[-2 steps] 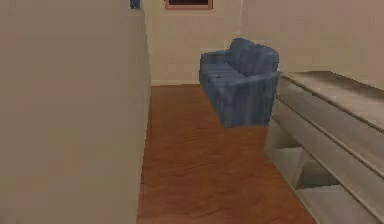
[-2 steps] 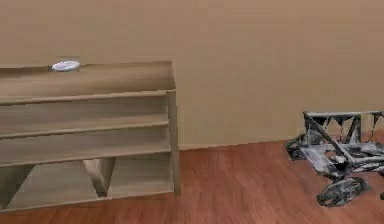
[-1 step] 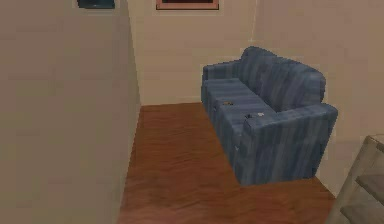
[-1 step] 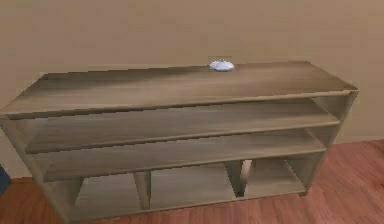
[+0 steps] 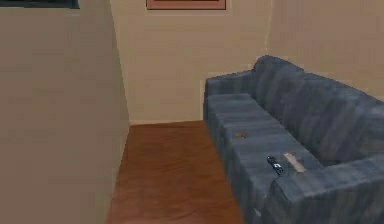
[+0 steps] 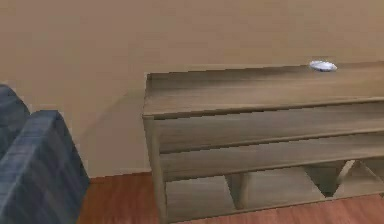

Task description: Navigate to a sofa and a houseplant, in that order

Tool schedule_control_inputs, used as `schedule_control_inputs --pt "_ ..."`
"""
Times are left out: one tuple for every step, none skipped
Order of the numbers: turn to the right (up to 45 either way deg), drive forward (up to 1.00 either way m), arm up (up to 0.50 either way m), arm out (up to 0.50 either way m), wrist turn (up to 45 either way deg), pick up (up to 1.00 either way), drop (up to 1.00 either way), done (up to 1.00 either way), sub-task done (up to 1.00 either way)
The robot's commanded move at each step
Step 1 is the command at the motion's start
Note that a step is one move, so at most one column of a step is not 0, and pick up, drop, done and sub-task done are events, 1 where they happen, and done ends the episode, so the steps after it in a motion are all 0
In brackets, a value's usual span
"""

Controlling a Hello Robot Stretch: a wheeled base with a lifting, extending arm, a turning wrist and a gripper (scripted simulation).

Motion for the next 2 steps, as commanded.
schedule_control_inputs --pt "21.0 0.0 0.0 0.0 0.0 0.0 0.0 0.0 0.0" --pt "0.0 0.0 0.0 0.0 0.0 0.0 0.0 0.0 1.0"
